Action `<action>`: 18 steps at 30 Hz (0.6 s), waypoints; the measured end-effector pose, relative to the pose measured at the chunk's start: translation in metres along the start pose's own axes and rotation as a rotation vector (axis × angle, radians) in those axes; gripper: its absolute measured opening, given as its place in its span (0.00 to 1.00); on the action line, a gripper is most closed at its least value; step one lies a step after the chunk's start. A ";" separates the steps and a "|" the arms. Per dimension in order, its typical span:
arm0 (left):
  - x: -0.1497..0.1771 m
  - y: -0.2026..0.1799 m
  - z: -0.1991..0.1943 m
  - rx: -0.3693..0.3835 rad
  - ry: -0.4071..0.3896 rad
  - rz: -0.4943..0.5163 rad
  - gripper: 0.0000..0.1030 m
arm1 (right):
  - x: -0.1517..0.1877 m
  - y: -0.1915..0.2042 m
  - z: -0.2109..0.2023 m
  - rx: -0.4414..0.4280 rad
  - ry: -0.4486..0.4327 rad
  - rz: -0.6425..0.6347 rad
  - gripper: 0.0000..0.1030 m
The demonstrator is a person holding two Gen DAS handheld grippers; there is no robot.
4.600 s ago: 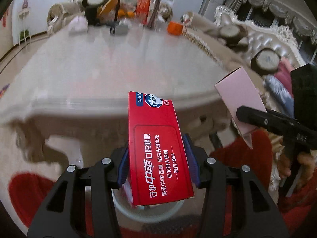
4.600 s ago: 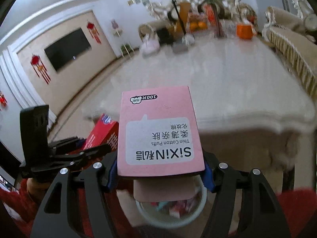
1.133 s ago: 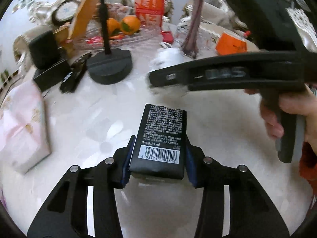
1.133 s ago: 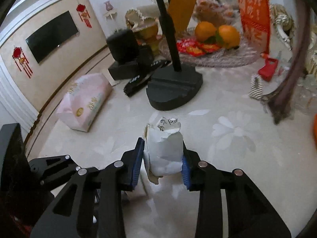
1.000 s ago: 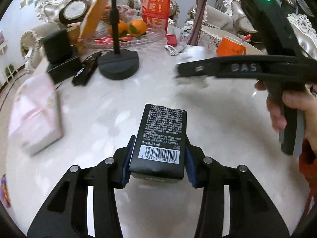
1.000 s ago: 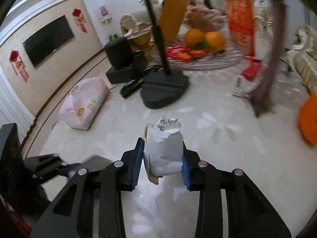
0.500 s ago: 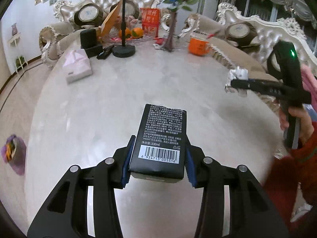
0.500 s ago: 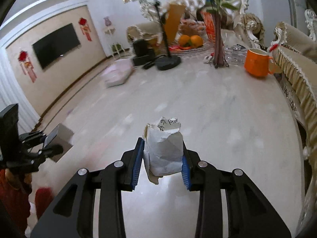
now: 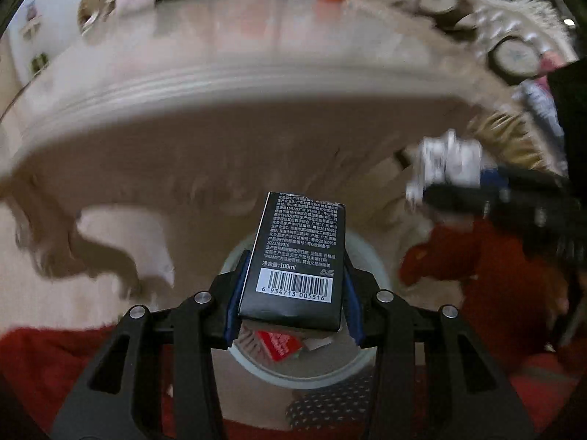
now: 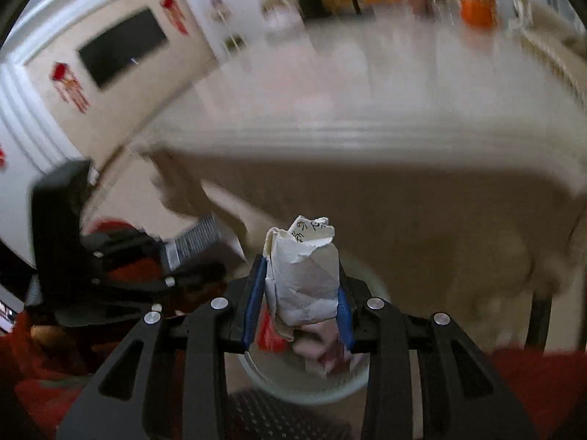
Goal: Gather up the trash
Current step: 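Carry both items over the wastebasket and open both grippers to drop them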
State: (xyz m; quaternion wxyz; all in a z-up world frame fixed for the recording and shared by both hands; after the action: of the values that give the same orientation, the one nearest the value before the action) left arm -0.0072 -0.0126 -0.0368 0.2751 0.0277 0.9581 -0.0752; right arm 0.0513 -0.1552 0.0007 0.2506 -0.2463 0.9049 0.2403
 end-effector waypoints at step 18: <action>0.059 -0.001 0.096 -0.003 0.325 -0.045 0.58 | 0.055 -0.022 0.131 0.084 0.348 0.051 0.50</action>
State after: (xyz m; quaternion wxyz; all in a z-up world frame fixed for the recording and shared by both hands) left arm -0.0070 -0.0286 -0.1488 0.1145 0.0179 0.9905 -0.0746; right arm 0.0659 -0.1166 -0.1370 0.0941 -0.2505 0.9497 0.1625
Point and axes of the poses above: each gripper's, at about its wrist camera, not at the fingertips, and z roughly the way its jaws point, y to its left, x to its underside, the point moved 2 cm from there along z, roughly the way its jaws point, and after that the axes turned 2 degrees about -y, right-handed, at the moved point
